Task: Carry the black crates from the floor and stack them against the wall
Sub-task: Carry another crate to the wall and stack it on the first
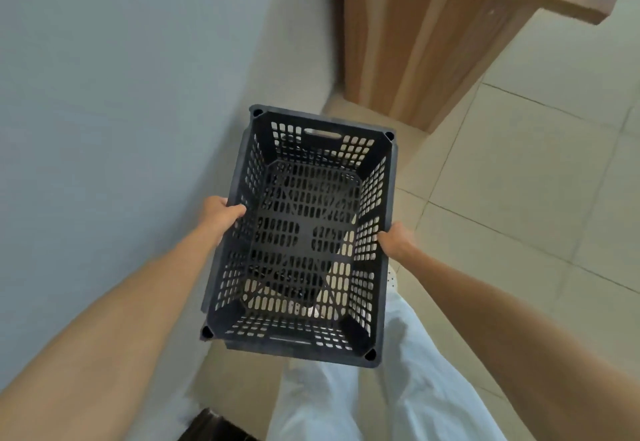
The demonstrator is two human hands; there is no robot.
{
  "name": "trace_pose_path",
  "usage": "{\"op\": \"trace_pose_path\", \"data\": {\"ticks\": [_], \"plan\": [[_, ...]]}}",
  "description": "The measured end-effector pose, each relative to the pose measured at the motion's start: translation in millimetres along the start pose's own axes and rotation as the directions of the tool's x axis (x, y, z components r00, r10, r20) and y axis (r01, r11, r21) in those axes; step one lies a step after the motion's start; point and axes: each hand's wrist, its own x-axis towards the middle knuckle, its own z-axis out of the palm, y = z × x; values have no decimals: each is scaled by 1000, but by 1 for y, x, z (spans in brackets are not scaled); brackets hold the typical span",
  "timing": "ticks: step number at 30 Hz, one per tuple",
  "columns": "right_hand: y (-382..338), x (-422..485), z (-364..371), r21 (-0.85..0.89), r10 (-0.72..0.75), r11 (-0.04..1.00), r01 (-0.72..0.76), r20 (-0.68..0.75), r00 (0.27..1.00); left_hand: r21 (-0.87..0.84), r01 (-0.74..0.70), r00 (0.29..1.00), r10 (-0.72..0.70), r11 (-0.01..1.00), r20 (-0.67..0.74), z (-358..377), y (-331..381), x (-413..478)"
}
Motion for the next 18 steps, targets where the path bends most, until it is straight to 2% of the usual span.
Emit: {"op": "trace_pose_path", "data": {"ticks": [7, 12, 18], "plan": [[-17, 0, 53, 95, 44, 995, -39, -57, 997, 166, -140, 989, 130, 976, 66, -16, 10, 60], [-18, -4, 94, 158, 91, 985, -68, -144, 985, 194, -231, 967, 204, 953, 149, -26, 13, 97], [-33, -5, 101, 137, 81, 989, -57, -176, 981, 342, -247, 968, 220, 907, 118, -18, 21, 111]]}}
